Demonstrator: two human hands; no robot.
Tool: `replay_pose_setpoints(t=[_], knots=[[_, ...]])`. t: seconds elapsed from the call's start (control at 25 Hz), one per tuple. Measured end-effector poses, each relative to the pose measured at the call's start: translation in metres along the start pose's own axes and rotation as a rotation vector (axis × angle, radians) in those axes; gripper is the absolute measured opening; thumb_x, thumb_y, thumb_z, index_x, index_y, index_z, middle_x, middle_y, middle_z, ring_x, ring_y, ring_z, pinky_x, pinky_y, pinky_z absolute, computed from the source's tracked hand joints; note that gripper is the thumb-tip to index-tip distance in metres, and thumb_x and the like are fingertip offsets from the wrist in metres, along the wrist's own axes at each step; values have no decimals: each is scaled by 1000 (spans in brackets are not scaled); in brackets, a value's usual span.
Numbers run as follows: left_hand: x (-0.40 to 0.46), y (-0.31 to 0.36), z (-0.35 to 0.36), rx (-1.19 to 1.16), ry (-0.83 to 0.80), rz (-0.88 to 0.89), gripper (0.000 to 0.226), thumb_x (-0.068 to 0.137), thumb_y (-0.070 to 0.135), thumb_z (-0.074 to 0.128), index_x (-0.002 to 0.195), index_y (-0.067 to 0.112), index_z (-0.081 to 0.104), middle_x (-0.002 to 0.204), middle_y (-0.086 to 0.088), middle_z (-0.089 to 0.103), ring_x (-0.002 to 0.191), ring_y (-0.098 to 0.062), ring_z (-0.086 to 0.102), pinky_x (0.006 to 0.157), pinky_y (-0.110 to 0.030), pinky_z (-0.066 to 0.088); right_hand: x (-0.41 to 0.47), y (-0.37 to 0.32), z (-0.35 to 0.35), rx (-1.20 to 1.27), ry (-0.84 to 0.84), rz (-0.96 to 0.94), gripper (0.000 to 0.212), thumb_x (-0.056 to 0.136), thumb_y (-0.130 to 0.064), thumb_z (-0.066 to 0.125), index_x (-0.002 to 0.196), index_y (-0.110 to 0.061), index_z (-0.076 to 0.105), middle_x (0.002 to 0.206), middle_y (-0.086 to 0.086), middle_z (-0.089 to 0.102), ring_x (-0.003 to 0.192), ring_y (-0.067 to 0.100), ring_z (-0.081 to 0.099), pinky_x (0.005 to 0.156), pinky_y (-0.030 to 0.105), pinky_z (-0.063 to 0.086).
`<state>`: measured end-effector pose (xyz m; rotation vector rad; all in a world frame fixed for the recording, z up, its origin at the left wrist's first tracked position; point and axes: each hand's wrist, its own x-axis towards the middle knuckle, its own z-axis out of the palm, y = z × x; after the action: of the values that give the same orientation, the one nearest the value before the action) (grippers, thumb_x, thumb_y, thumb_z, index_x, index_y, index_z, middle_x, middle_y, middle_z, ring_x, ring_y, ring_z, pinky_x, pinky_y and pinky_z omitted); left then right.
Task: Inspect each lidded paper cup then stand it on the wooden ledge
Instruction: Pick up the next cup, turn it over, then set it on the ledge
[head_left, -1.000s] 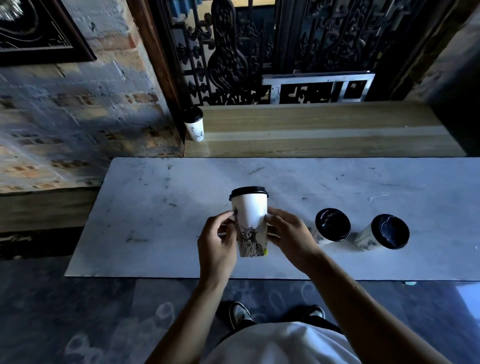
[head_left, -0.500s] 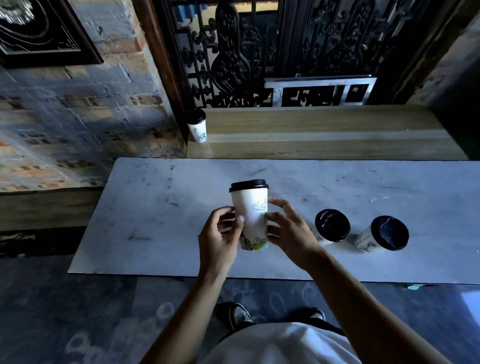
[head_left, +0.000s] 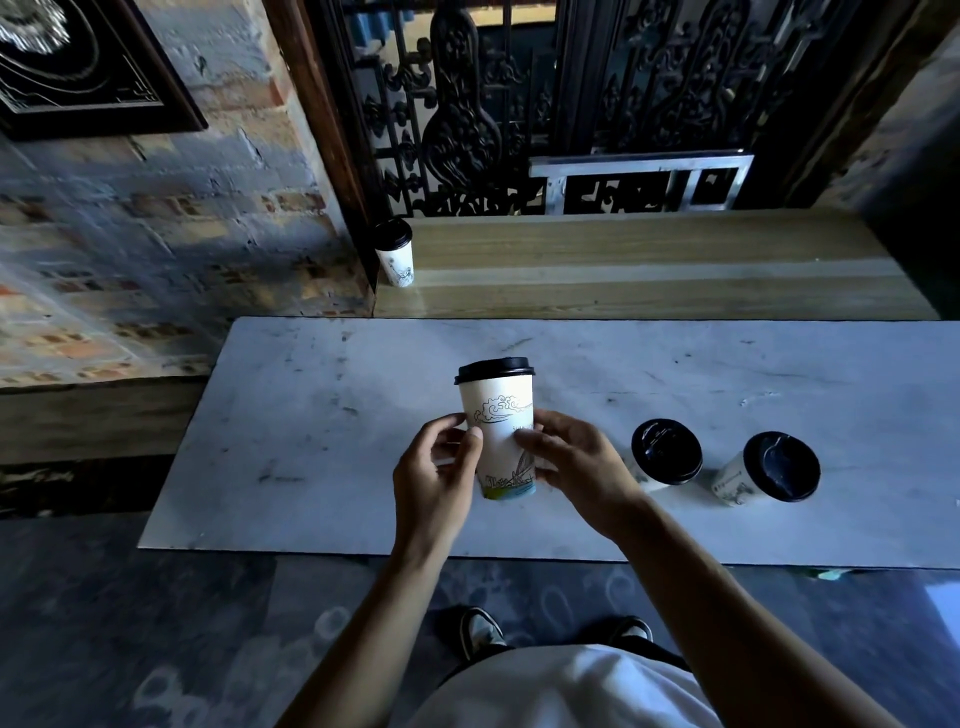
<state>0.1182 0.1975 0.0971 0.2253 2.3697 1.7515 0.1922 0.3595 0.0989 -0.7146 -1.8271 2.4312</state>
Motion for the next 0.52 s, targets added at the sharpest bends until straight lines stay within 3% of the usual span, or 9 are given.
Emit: replay_pose_setpoints(t=[0.04,0.12,0.2,0.36,0.52], knots=[[-1,1,0,-1,-10,-1,23,91,29,72,112,21,70,100,5,76,90,-7,72,77,-25,62,1,1,0,5,6,-5,31,96,-12,65,126,-7,68,126,28,68,111,32,72,89,36,61],[-1,2,1,1,-33,5,26,90,29,72,115,21,69,100,5,75,92,-7,71,74,-15,58,3,2,-1,12,19,-10,43,88,-22,74,128,-10,66,126,26,69,117,40,69,102,55,55],[-1,2,1,17,-42,10,28,90,30,72,117,20,69,104,5,75,94,-8,71,75,-14,57,5,5,-3,26,34,-4,50,83,-26,79,128,-11,62,124,19,72,119,45,65,108,67,44],[5,0,3,32,-8,30,26,91,30,71,115,19,71,108,3,76,95,-12,72,81,-33,62,3,0,-1,63,52,23,45,80,-21,79,120,-18,59,118,11,77,118,39,67,96,48,53],[9,2,3,68,14,64,26,92,26,70,115,15,71,110,0,75,93,-9,70,79,-35,62,6,-1,-1,72,63,-2,40,86,-10,77,120,-19,58,122,15,74,115,35,70,85,36,57]])
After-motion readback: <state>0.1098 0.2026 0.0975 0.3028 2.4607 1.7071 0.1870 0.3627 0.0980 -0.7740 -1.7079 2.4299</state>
